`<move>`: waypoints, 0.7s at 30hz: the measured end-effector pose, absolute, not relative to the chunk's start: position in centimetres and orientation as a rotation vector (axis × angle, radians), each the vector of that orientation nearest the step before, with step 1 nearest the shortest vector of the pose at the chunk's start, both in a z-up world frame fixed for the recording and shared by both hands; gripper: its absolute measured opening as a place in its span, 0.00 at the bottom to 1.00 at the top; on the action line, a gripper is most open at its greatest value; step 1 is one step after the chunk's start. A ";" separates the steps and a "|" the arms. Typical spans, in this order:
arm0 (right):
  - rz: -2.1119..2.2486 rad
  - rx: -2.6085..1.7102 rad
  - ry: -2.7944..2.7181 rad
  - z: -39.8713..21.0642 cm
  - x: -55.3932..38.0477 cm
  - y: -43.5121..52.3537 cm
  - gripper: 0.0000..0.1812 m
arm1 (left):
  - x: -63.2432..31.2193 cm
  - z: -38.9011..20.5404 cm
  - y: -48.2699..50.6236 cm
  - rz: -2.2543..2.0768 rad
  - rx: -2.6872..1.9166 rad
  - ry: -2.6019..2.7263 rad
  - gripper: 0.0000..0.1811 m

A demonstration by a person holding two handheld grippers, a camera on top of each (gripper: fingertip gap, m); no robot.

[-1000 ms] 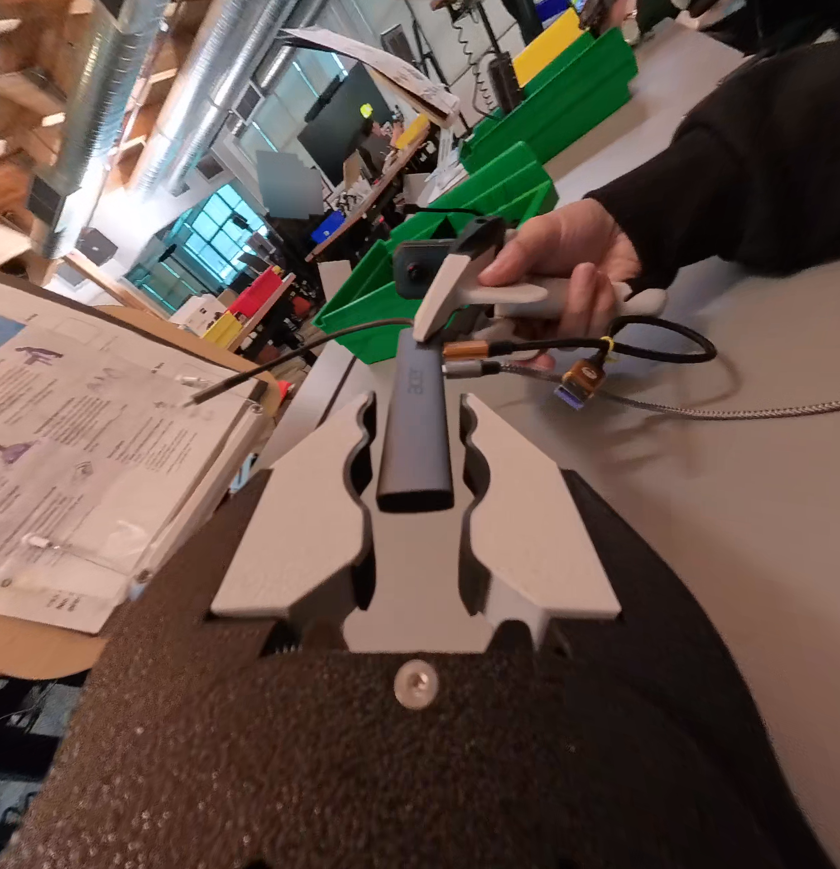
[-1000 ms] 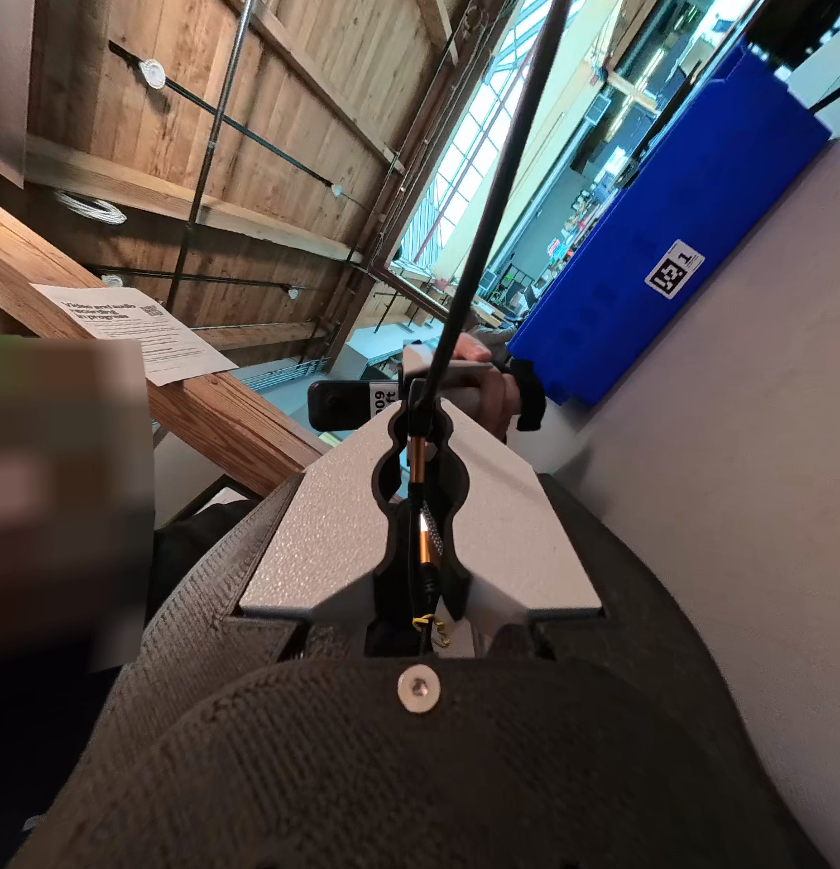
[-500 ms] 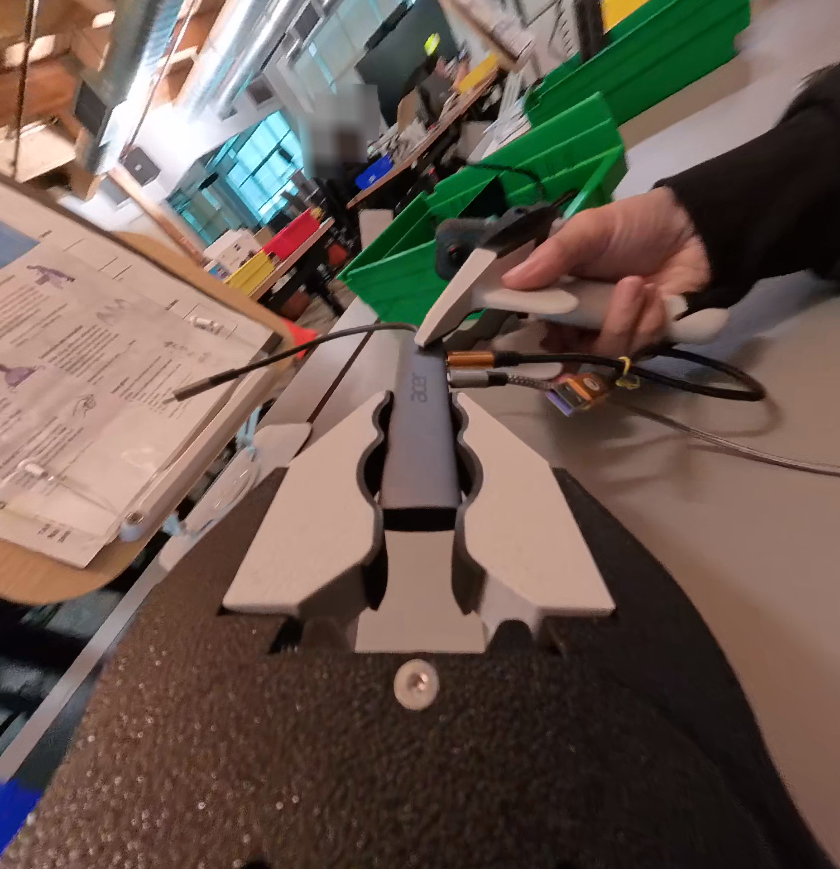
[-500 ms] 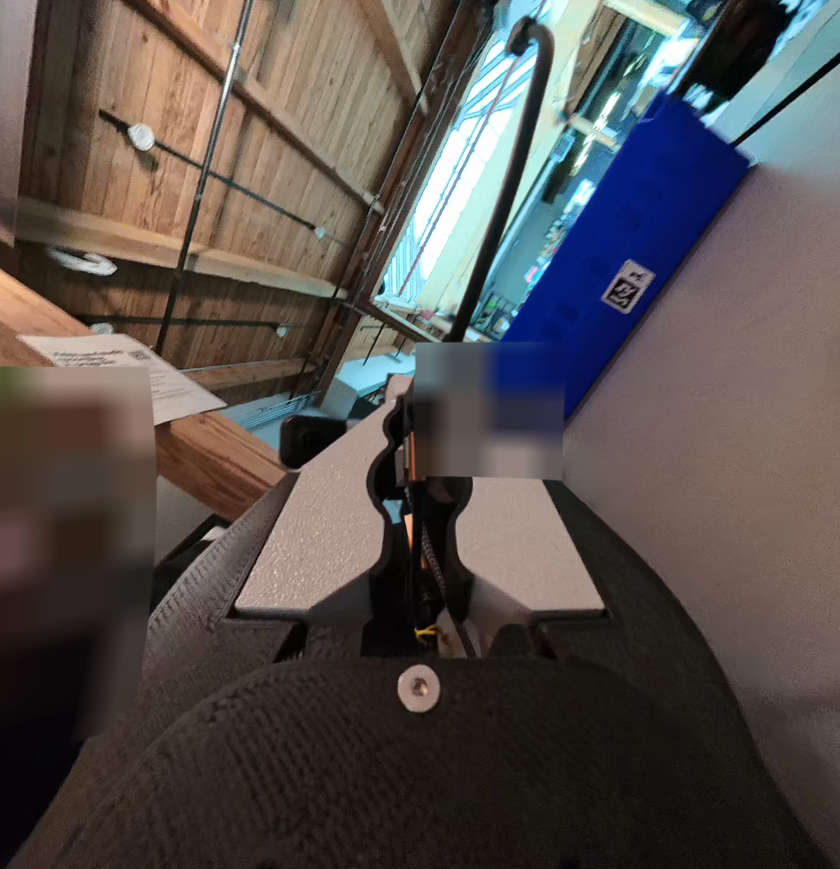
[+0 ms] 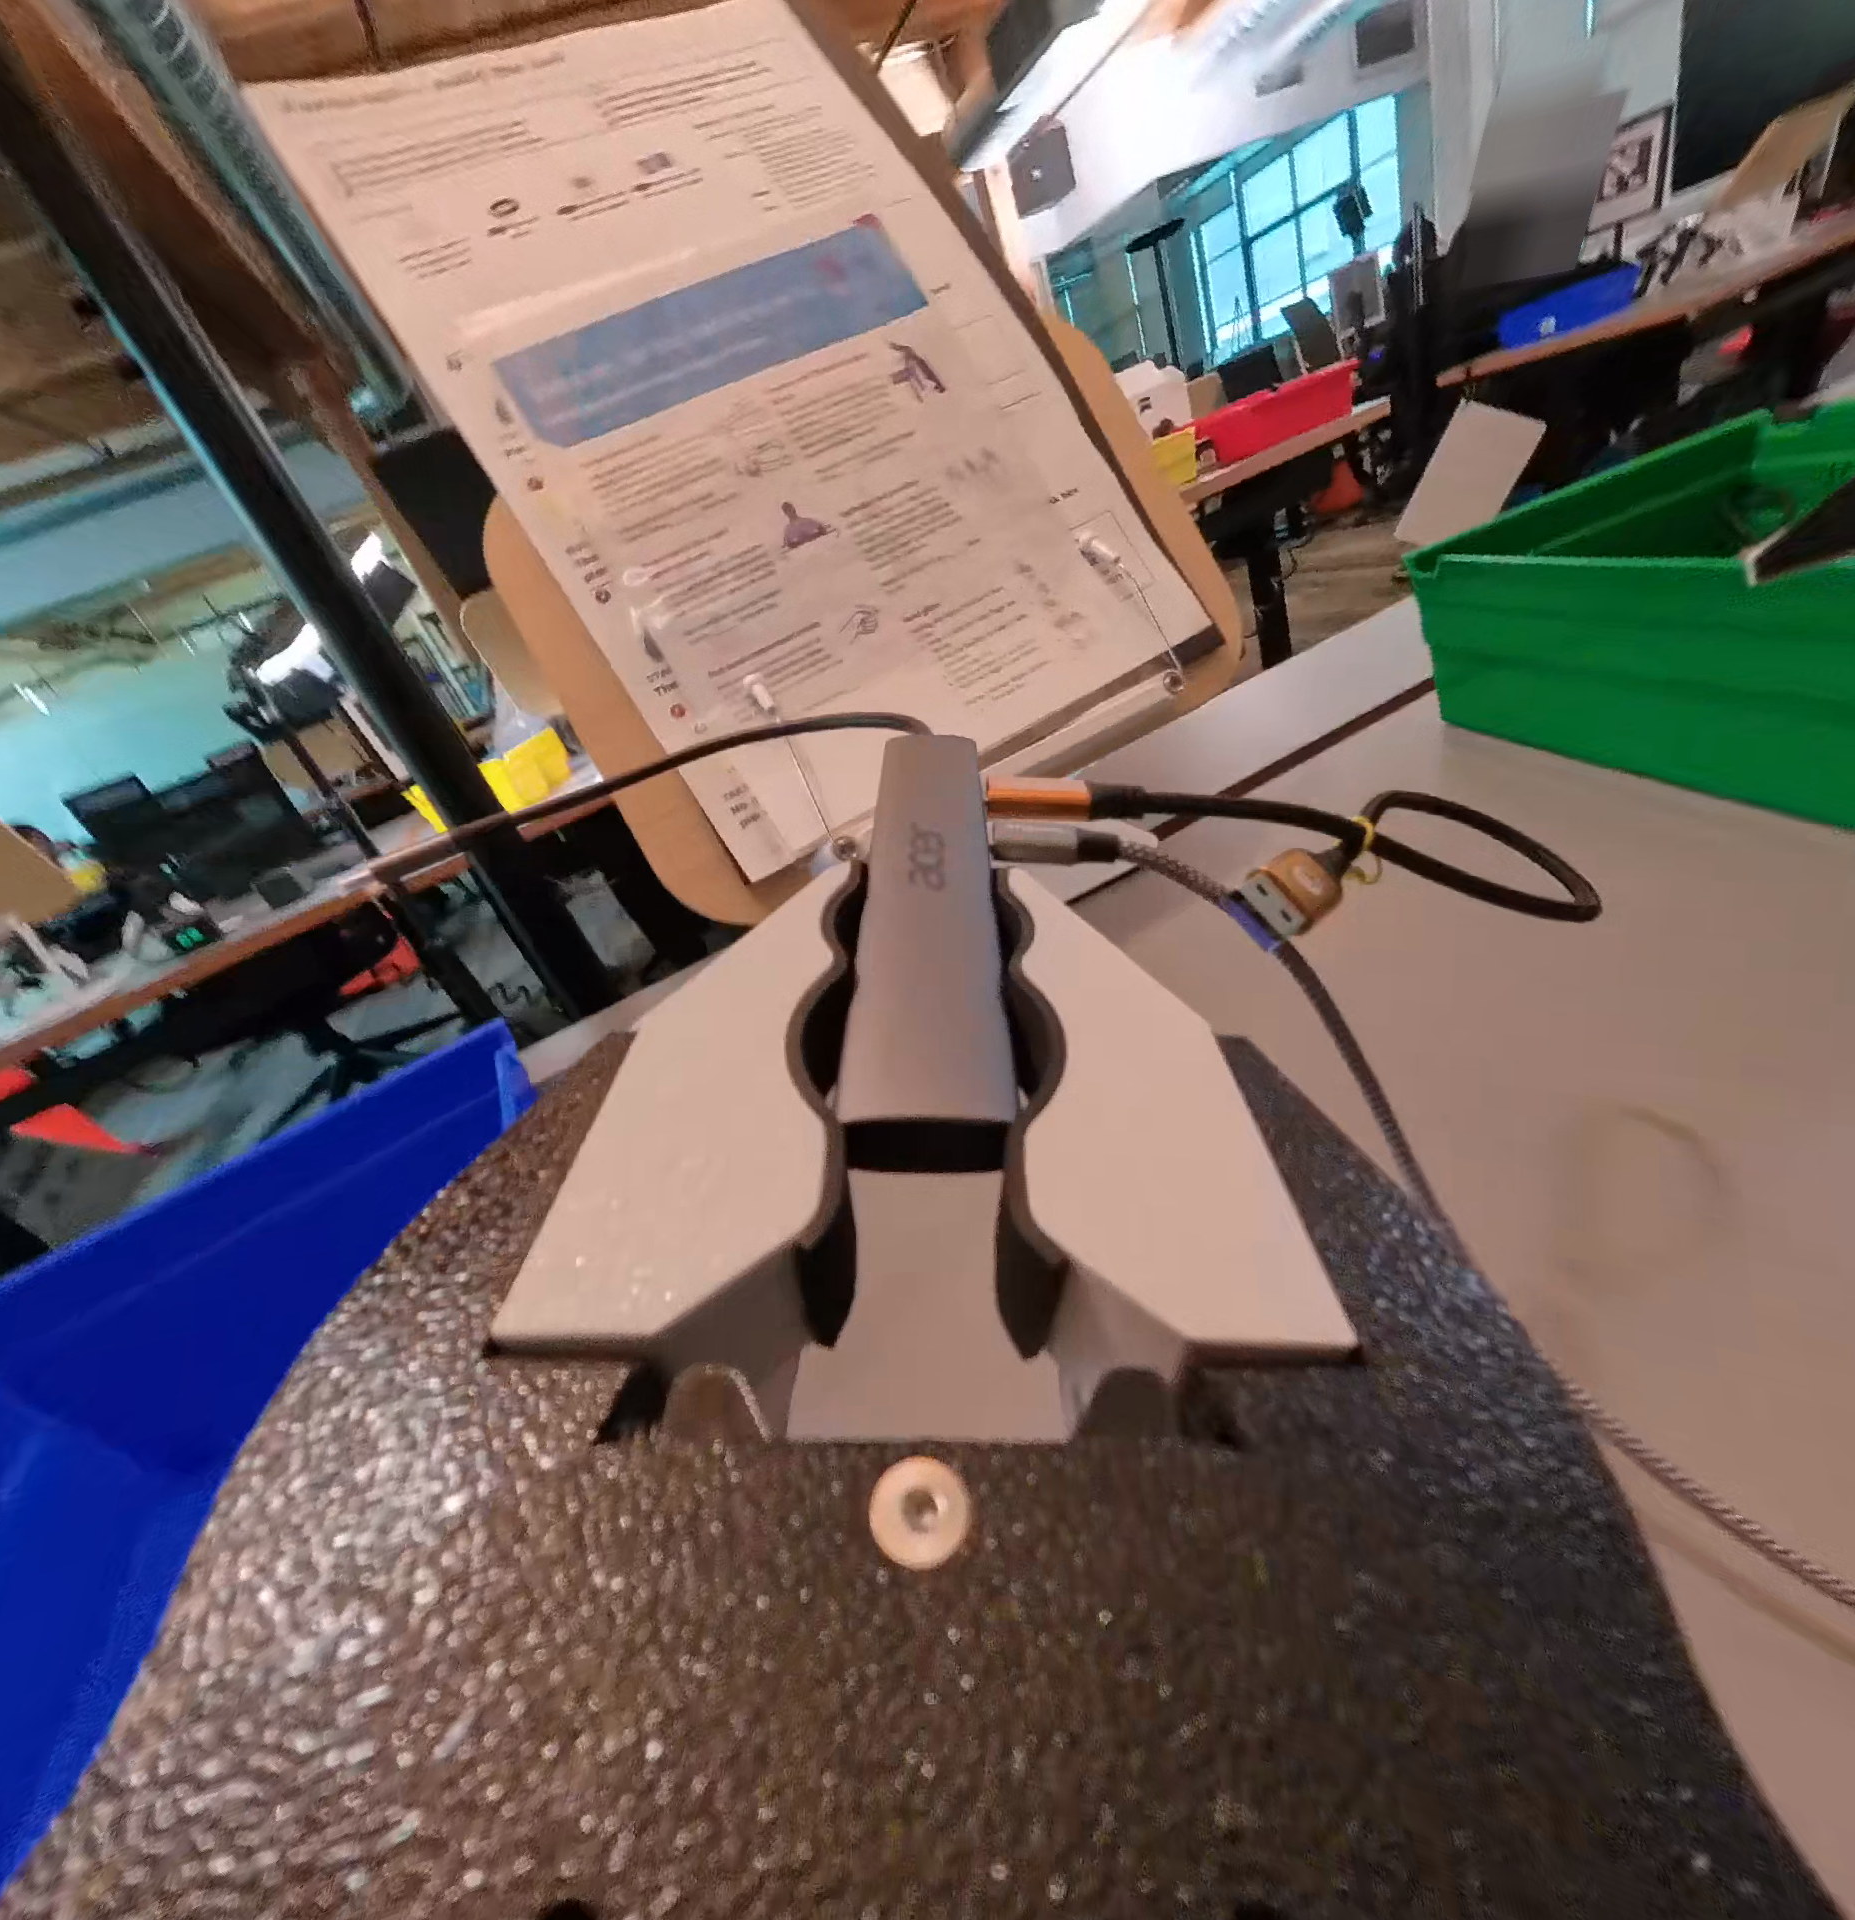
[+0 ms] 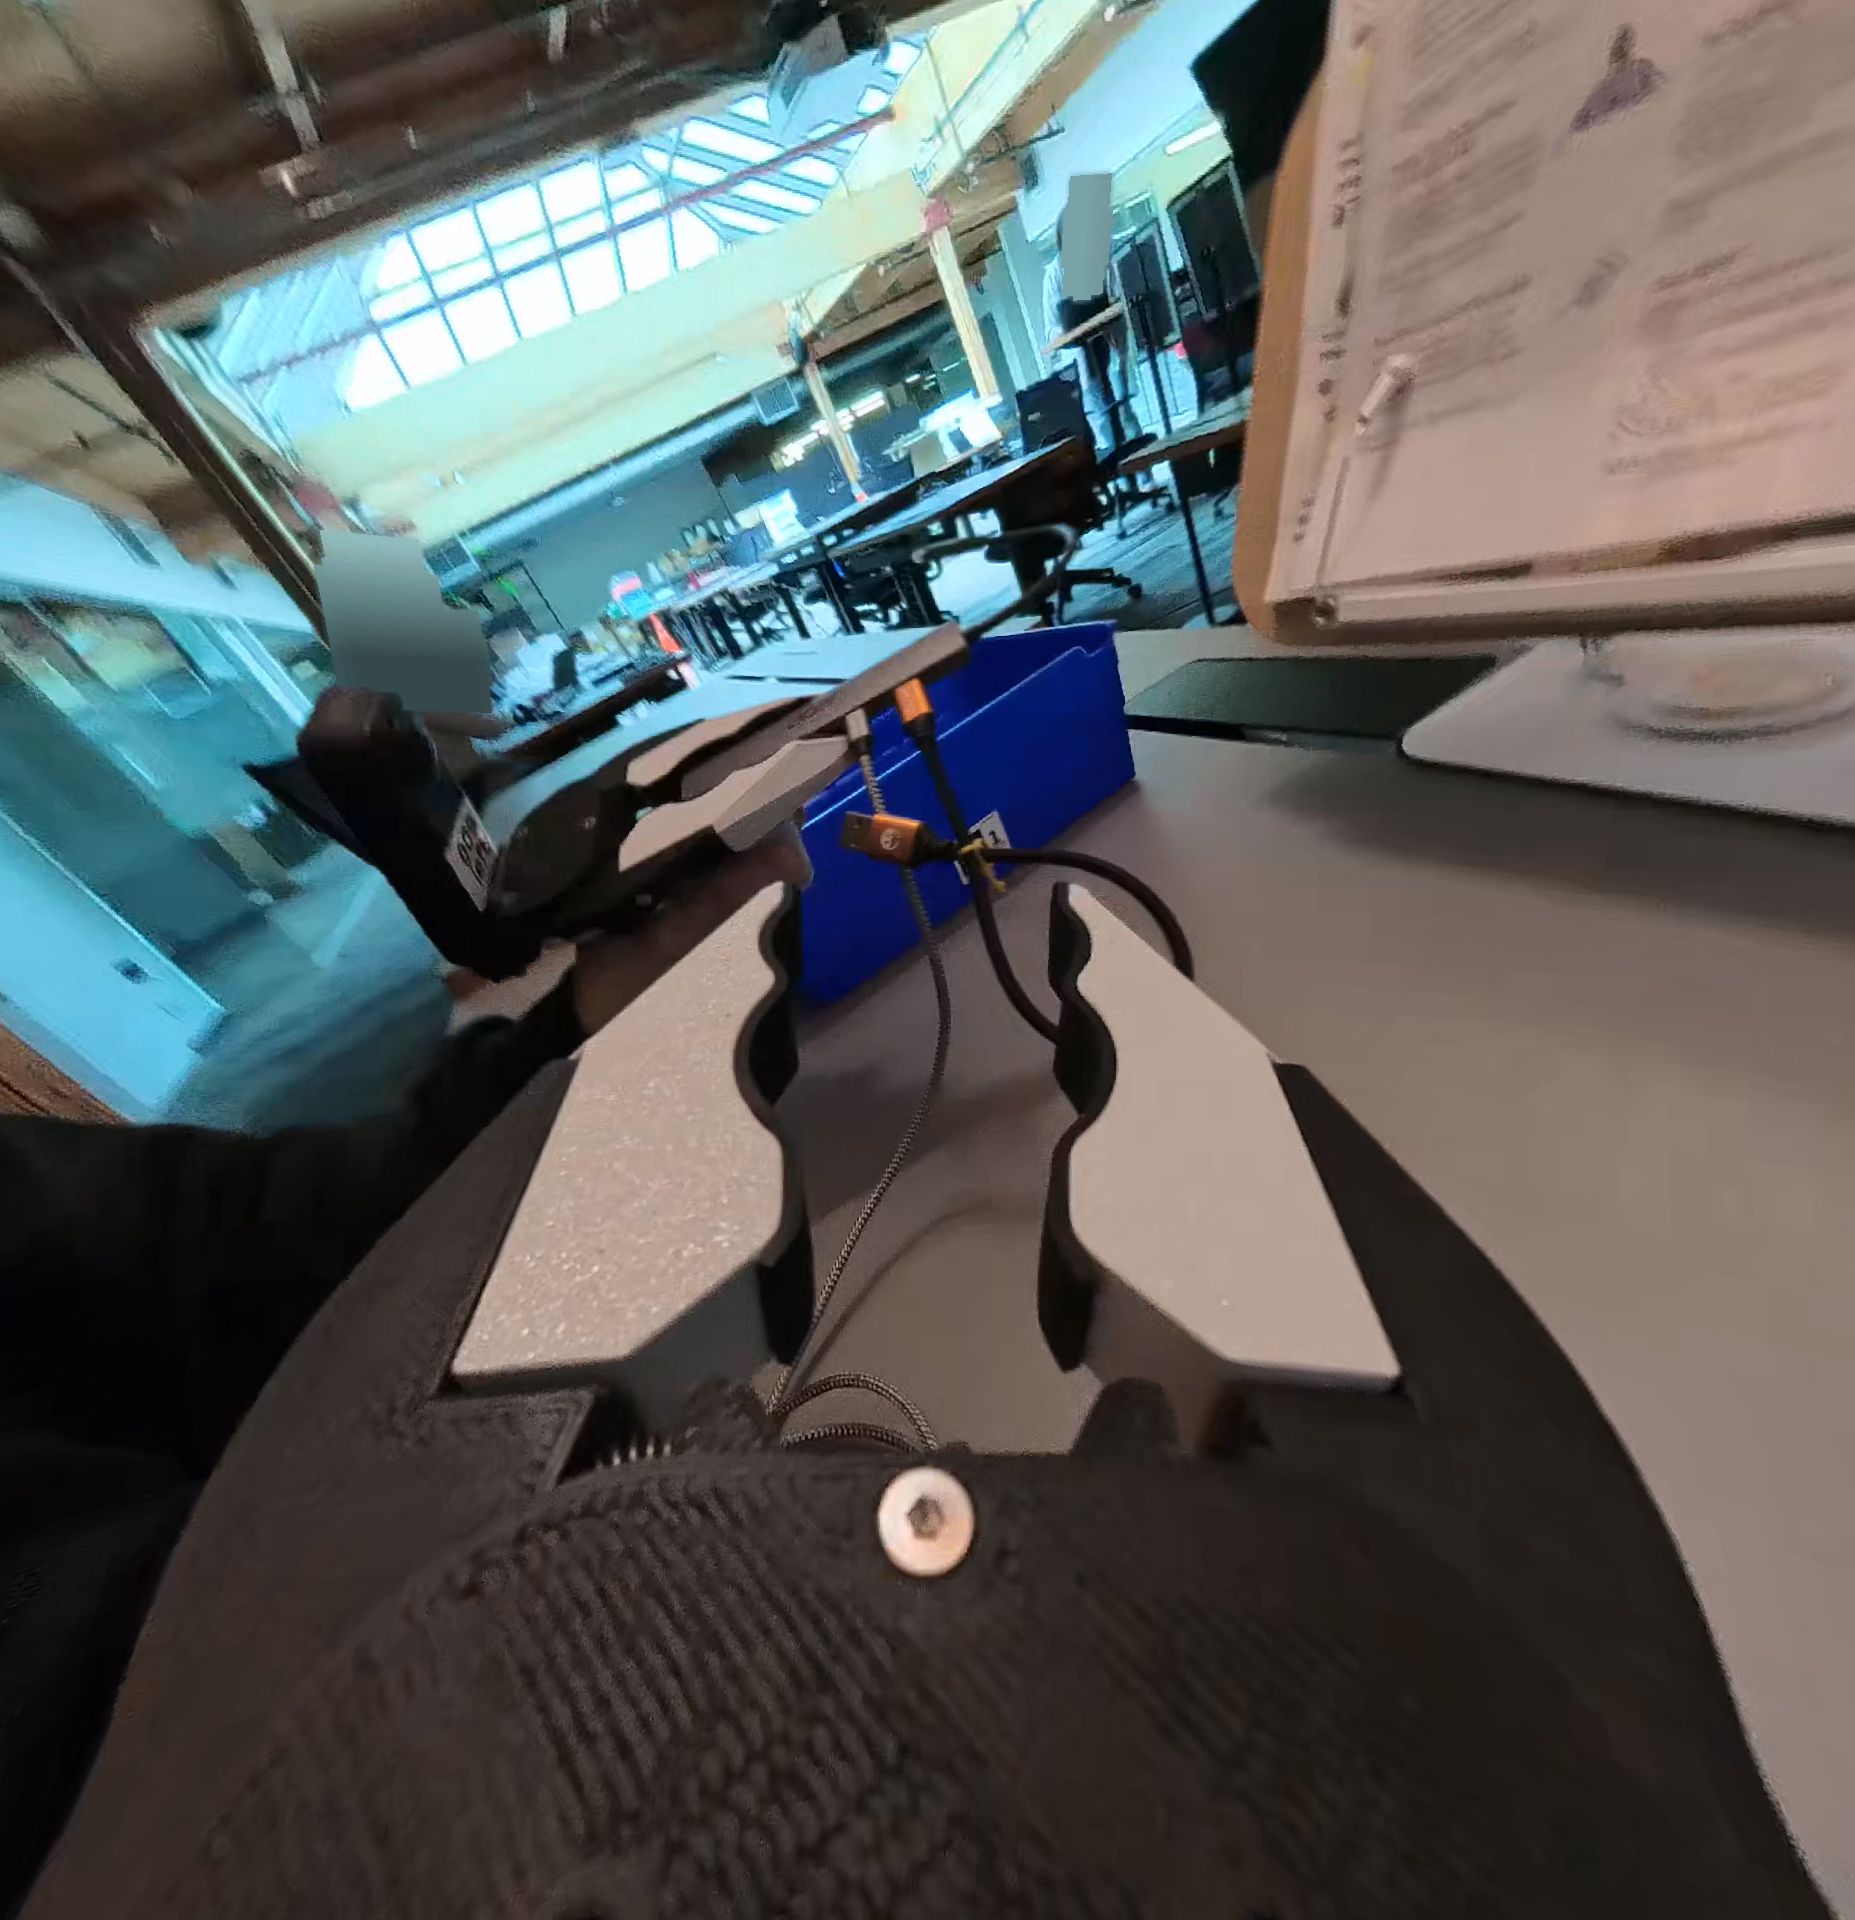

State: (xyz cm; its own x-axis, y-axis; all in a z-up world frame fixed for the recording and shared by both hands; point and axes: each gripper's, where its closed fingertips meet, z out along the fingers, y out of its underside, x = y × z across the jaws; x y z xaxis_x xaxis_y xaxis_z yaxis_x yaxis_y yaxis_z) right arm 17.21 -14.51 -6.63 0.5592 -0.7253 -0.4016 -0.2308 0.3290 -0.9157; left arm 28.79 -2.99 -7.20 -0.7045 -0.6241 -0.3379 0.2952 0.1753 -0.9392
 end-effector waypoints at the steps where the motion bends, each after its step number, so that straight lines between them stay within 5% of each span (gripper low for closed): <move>1: -0.442 -1.265 0.935 -6.5 17.5 -13.1 0.24 | 28.9 -7.2 -2.9 -1.649 -0.347 1.745 0.12; 10: -1.182 -1.489 0.679 -7.3 21.8 -6.4 0.18 | 27.4 -9.2 -5.2 -1.813 -0.432 1.864 0.12; 21: -1.052 -1.391 0.837 -9.0 22.9 -8.0 0.11 | 24.9 -9.5 -7.6 -1.804 -0.254 1.840 0.12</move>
